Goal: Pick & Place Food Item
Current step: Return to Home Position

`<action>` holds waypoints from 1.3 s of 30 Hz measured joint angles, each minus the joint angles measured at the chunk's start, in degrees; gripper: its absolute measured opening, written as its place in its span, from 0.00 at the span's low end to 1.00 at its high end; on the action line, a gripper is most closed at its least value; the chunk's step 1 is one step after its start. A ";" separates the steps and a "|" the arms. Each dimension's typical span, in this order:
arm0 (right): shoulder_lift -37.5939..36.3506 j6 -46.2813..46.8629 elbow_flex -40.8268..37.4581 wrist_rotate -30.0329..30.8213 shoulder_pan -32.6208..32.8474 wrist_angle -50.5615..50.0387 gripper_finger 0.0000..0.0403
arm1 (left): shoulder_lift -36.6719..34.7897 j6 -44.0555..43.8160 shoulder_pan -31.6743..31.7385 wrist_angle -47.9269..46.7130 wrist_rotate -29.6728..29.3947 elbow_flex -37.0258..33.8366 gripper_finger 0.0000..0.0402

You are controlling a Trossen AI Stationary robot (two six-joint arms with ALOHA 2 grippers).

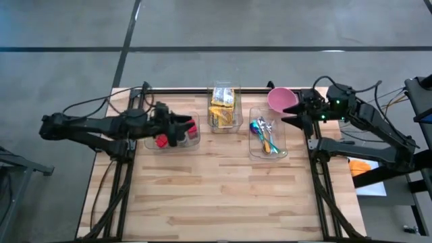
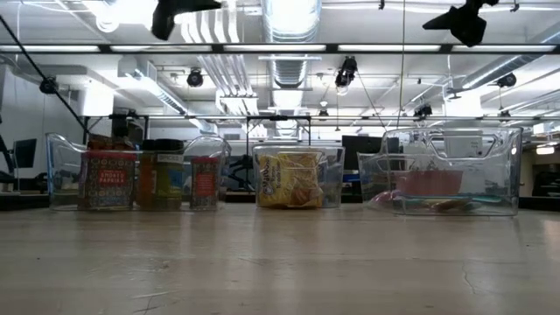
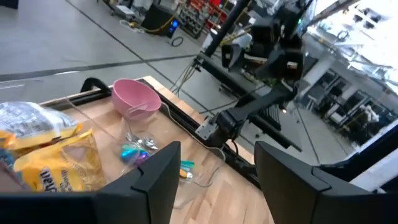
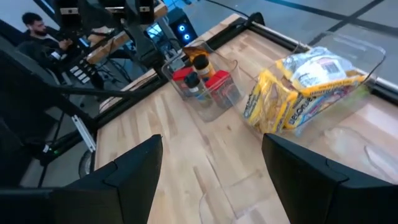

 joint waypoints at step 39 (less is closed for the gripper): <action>-17.36 2.56 -37.93 0.29 0.07 42.46 0.67 | -25.38 7.13 -9.54 10.21 -7.14 -35.07 0.53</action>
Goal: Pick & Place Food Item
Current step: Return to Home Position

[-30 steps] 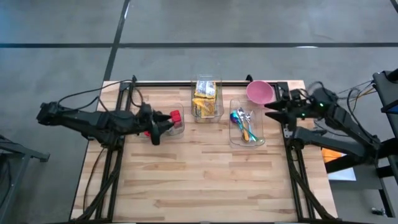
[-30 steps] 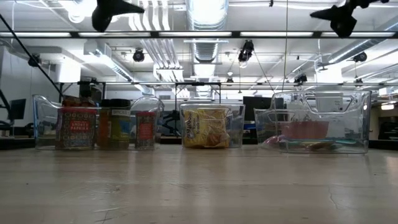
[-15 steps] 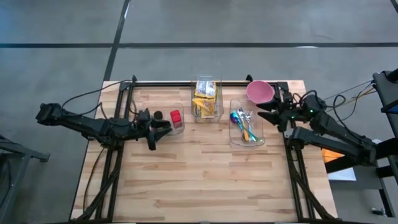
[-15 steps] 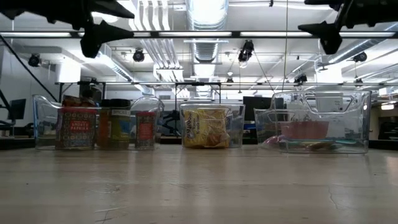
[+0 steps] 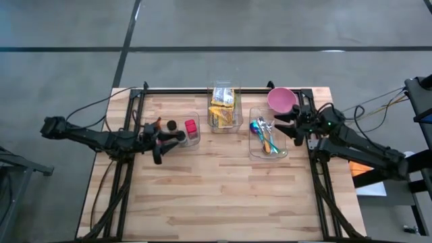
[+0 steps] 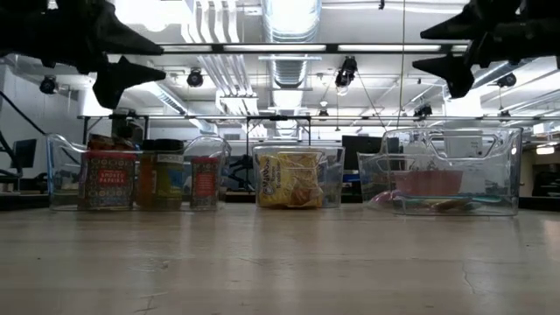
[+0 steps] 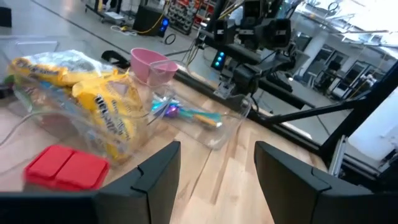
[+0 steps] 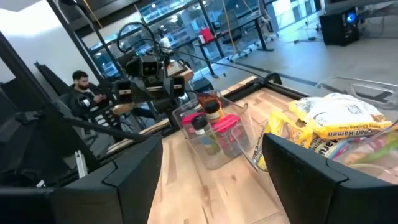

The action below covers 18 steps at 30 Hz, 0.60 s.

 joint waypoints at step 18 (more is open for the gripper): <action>-17.77 5.11 -8.94 -2.65 0.02 0.79 0.67 | -3.51 -1.48 0.18 -2.23 -1.40 -8.60 0.49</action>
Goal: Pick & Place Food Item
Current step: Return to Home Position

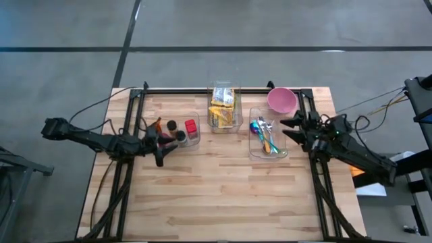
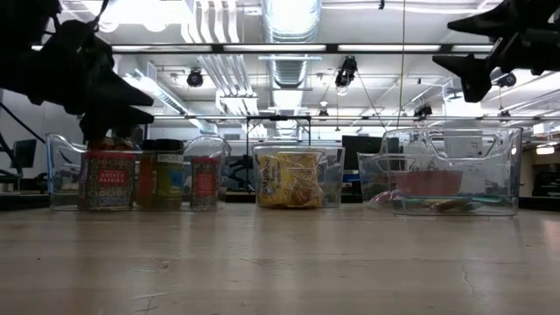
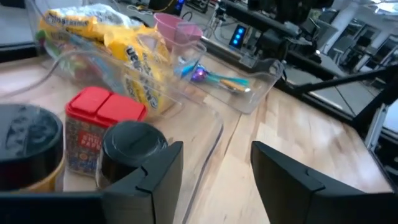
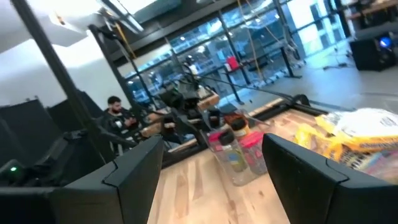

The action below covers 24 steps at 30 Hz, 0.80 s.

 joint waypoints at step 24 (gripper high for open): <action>-1.11 2.16 -8.35 -5.95 0.17 3.80 0.67 | -1.49 0.24 -0.03 -0.97 -0.17 -1.36 0.40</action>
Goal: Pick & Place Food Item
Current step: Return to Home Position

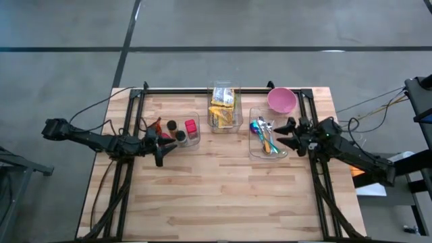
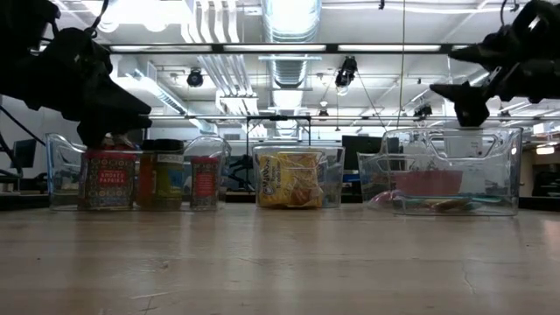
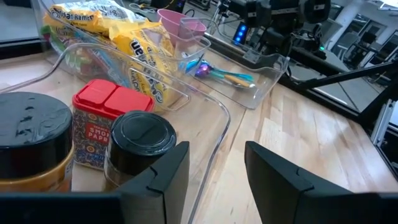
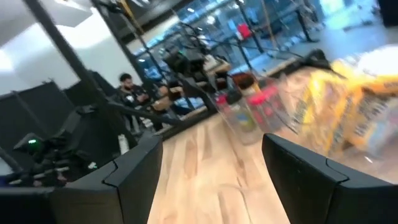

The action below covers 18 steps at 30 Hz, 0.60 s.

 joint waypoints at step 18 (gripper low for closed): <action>1.16 -0.89 -0.01 2.77 -0.04 -1.91 0.67 | 0.00 -0.03 0.03 -4.09 0.02 0.07 0.40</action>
